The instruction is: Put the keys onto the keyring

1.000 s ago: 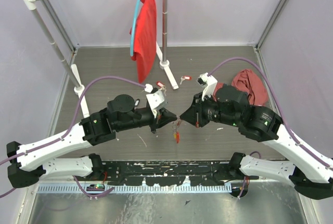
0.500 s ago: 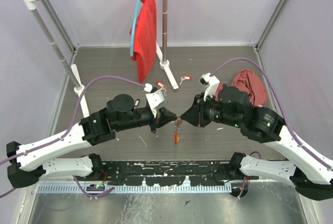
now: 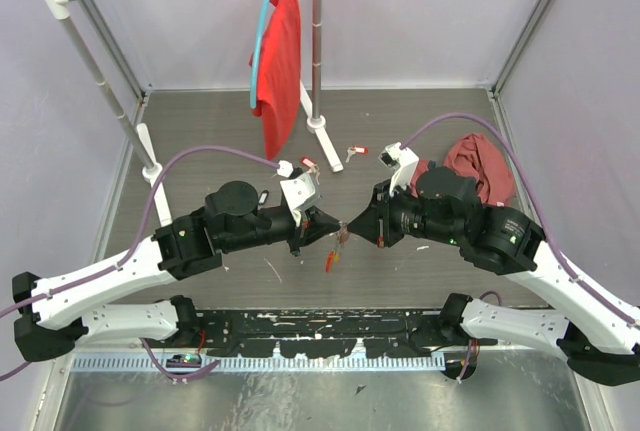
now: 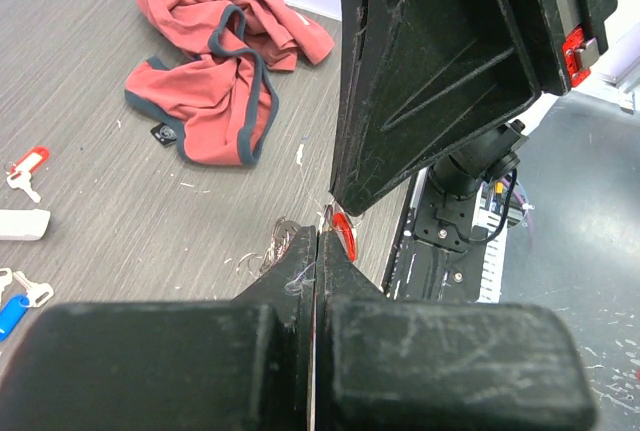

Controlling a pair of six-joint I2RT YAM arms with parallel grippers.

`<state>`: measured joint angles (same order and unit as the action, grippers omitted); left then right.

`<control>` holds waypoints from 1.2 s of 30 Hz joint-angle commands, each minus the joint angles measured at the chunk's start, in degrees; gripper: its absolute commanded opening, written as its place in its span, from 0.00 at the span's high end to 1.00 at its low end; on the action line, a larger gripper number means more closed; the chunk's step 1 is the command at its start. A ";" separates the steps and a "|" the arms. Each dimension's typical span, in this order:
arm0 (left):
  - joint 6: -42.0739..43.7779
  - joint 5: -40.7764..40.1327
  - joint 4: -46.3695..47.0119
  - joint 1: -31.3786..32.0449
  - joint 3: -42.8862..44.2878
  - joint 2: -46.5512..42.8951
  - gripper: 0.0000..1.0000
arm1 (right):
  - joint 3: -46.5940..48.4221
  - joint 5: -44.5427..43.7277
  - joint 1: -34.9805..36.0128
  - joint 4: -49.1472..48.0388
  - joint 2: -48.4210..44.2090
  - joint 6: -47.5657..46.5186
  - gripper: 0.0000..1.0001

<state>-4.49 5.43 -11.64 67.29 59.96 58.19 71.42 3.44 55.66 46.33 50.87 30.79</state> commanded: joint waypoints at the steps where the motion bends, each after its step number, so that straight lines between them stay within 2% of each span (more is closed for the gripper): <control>1: 0.64 -0.18 2.56 0.12 1.83 -1.57 1.00 | 0.04 -1.50 -0.07 -1.87 -0.75 0.07 0.99; 23: 0.59 1.42 4.94 0.17 0.00 -3.32 1.00 | -4.94 -1.83 -0.02 -5.90 0.15 1.51 0.99; 29: 0.59 1.33 5.00 0.16 -0.29 -3.40 1.00 | -4.78 -3.27 -0.05 -6.07 -1.17 0.12 0.92; 36: -0.08 2.17 5.72 0.08 -0.29 -4.17 1.00 | -4.22 -3.83 -0.04 -8.09 -6.60 -9.65 0.77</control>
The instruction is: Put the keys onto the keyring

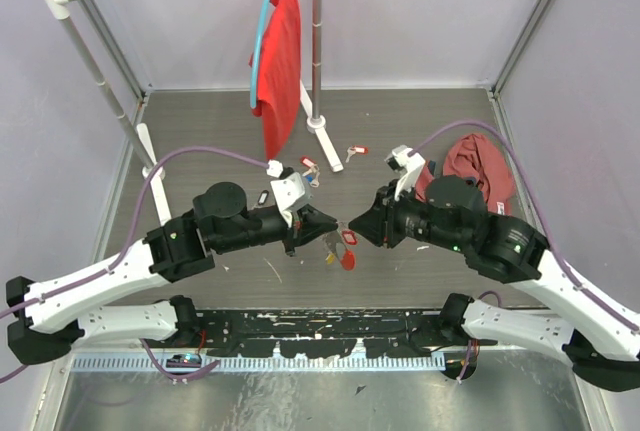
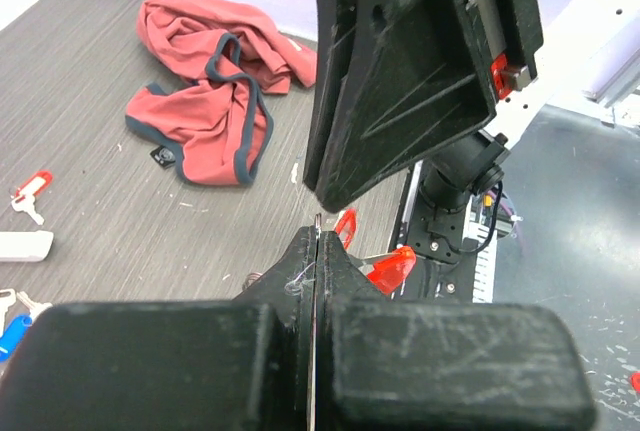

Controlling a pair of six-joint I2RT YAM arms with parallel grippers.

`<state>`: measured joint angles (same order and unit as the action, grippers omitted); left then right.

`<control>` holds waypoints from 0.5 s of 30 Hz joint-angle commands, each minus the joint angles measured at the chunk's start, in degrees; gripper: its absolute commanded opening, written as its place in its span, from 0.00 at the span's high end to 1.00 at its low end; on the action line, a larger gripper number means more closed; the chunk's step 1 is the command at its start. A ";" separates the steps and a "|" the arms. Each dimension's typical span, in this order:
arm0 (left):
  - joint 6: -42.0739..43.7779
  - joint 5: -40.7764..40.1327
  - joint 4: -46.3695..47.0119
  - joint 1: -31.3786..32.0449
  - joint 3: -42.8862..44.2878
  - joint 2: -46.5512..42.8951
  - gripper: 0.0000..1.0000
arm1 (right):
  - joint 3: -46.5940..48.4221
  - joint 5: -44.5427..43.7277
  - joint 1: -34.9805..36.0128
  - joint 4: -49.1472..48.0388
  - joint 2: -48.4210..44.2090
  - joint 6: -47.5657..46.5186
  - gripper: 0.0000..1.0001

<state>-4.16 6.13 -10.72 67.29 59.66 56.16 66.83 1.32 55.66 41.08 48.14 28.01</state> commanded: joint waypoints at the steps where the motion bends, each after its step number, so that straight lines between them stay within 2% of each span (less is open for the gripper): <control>1: -0.78 1.91 5.21 0.12 0.02 -2.32 1.00 | 0.32 -1.04 -0.11 -3.72 -5.04 -8.50 0.75; 4: -2.42 3.81 7.61 0.12 -0.26 -2.91 1.00 | -0.46 1.92 -0.03 -7.66 -7.64 -13.37 0.68; 8: -5.65 6.62 12.83 0.10 -1.22 -3.42 1.00 | -0.99 5.68 -0.05 -11.92 -9.58 -16.74 0.65; 12: -8.89 9.93 18.53 0.11 -2.61 -3.63 1.00 | -0.60 10.66 -0.05 -15.01 -9.66 -18.97 0.64; 15: -10.95 12.08 22.45 0.10 -3.29 -3.37 1.00 | -1.08 15.19 -0.04 -18.19 -9.73 -19.56 0.67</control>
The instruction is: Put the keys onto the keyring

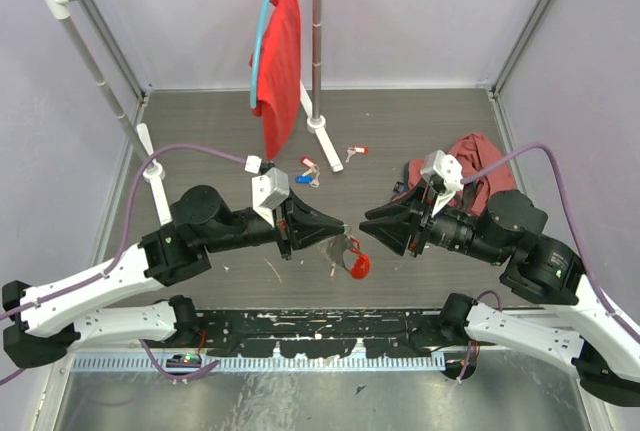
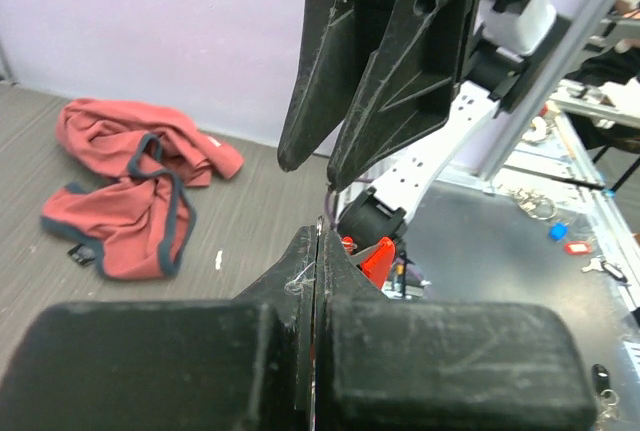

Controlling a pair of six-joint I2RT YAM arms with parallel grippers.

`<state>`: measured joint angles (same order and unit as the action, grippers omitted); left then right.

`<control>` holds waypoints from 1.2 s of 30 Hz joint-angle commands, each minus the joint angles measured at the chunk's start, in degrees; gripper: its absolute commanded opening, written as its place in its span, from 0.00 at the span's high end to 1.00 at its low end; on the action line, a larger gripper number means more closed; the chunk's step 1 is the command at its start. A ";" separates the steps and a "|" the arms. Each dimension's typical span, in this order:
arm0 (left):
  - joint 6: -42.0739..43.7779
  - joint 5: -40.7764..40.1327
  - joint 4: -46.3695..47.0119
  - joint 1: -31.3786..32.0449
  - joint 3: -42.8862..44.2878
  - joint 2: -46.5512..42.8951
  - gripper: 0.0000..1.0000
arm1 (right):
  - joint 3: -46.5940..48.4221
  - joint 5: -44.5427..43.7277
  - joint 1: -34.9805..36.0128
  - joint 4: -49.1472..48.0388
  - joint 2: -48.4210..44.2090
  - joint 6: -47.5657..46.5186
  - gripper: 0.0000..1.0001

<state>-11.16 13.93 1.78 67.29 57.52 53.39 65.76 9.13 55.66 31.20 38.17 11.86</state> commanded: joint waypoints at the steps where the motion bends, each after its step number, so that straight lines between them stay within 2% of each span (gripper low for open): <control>1: -4.56 4.79 10.95 0.12 -1.22 -0.51 1.00 | -0.18 8.27 -0.04 -9.22 0.24 -3.56 0.68; 9: -7.20 7.04 15.09 0.12 -1.27 -0.19 1.00 | -0.81 15.25 -0.03 -12.96 -0.12 -3.75 0.68; 16: -7.45 7.52 15.31 0.12 -1.05 0.15 1.00 | -0.93 16.16 -0.03 -13.21 0.21 -3.21 0.75; 23: -7.23 7.52 15.30 0.13 -0.78 0.31 1.00 | -1.41 17.51 -0.05 -14.28 1.29 -2.91 0.77; 26: -7.12 7.36 15.18 0.13 -0.82 0.33 1.00 | -1.47 18.33 -0.03 -14.76 1.78 -2.84 0.82; 31: -6.91 7.15 15.15 0.10 -1.04 0.17 1.00 | -1.51 18.43 -0.02 -14.15 1.87 -2.95 0.98; 36: -6.06 6.15 13.48 0.08 -1.16 -0.44 1.00 | 0.42 17.45 -0.05 -10.71 1.83 -3.93 0.99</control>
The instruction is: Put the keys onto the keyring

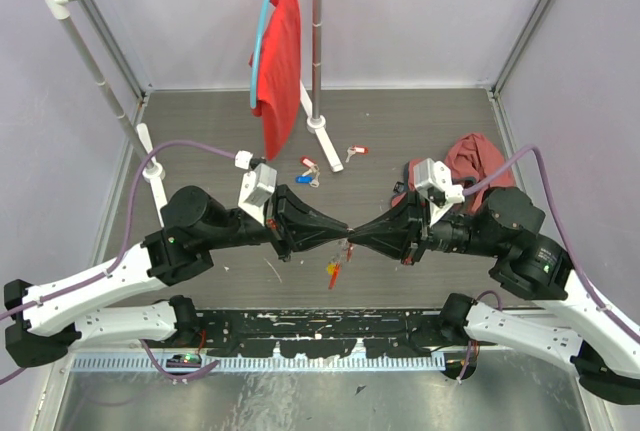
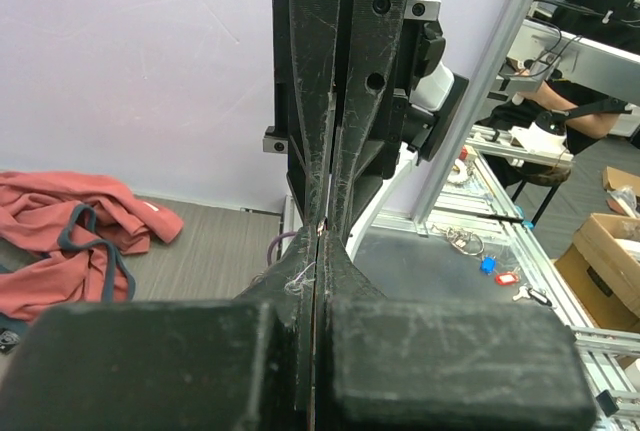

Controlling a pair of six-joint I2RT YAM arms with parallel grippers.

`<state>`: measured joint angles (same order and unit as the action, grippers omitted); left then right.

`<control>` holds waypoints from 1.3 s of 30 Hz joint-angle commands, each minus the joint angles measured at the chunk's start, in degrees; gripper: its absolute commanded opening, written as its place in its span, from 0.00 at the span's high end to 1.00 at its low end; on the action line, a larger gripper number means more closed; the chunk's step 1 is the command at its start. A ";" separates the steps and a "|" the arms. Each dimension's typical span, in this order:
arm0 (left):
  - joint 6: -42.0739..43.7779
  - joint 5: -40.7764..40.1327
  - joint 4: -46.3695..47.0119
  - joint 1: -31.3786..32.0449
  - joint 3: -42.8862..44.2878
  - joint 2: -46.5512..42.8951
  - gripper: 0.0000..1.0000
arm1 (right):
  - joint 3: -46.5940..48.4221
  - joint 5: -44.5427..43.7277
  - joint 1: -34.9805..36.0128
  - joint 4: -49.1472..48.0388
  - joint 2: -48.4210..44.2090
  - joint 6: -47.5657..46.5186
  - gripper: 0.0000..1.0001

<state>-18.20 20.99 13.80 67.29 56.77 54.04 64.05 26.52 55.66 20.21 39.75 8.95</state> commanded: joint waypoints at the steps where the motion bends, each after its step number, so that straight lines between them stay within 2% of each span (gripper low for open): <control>1: 1.61 -1.07 0.35 0.08 -0.21 -1.26 0.98 | 3.24 -0.39 -0.03 2.05 0.57 -1.80 0.99; 4: 3.75 -2.29 -4.30 0.14 0.68 -1.82 0.81 | 7.72 -1.89 -0.10 9.14 2.25 -3.58 0.99; 6: 5.59 -4.64 -9.25 0.08 1.69 -2.00 0.60 | 11.77 -3.66 -0.03 14.74 3.89 -4.54 0.99; 7: 6.49 -5.54 -11.19 0.12 2.08 -2.06 0.54 | 13.43 -4.54 -0.04 17.74 4.76 -4.88 0.99; 11: 9.39 -8.24 -15.75 0.13 2.85 -2.44 0.46 | 20.06 -8.25 -0.09 30.39 9.23 -6.26 0.99; 16: 11.58 -10.91 -19.86 0.12 3.98 -2.04 0.45 | 27.05 -13.36 -0.05 42.63 16.57 -7.15 0.99; 25: 11.69 -12.75 -21.80 0.07 3.61 -2.10 0.44 | 33.19 -19.45 -0.06 57.42 26.99 -6.43 0.99; 27: 11.74 -12.82 -21.65 0.07 3.01 -2.46 0.49 | 33.07 -19.50 -0.09 57.63 27.56 -5.94 0.99; 30: 12.30 -12.31 -22.36 0.10 2.83 -2.27 0.64 | 33.24 -19.39 -0.09 57.69 28.01 -5.59 0.99; 31: 12.71 -11.95 -22.88 0.10 2.96 -1.91 0.65 | 33.24 -18.99 -0.08 57.48 28.05 -5.66 0.99; 39: 16.91 -5.55 -25.34 0.13 6.38 4.10 0.66 | 32.16 -13.43 -0.03 55.47 27.76 -7.03 0.99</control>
<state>-4.64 11.42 -9.80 67.35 59.70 55.37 94.41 9.76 55.66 77.89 68.97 2.92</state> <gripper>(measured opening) 0.342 0.039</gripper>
